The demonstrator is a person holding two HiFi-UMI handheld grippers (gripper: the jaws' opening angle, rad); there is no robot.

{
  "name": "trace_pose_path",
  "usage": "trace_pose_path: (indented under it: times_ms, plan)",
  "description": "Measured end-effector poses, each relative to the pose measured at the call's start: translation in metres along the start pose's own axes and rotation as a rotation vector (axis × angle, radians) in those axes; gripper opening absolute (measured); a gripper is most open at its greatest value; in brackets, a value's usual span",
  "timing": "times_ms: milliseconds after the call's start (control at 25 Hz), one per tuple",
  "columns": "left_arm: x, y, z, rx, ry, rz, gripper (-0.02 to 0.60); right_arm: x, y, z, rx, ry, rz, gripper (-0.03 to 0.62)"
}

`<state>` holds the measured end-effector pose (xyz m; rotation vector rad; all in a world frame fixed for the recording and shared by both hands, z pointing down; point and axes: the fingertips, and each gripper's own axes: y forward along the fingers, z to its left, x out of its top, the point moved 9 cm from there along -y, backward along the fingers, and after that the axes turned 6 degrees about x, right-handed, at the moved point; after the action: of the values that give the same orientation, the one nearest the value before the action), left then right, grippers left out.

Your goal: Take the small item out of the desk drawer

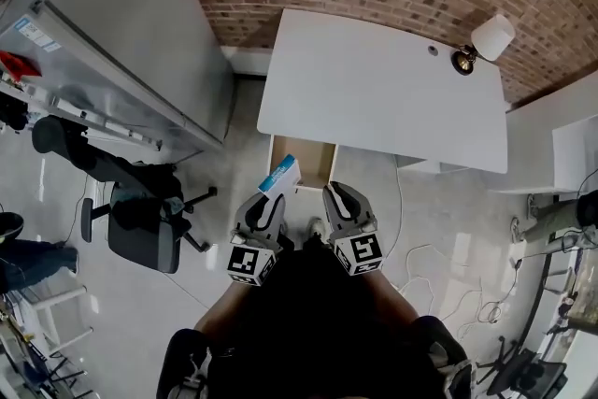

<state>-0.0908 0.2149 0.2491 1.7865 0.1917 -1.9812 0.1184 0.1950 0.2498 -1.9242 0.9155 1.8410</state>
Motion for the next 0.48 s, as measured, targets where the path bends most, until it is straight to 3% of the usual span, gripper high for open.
trace_pose_path:
  times_ms: [480]
  plan:
    - [0.001,-0.004,0.002,-0.021,0.011,-0.004,0.094,0.001,0.006,0.012,0.007,0.001,0.003,0.055]
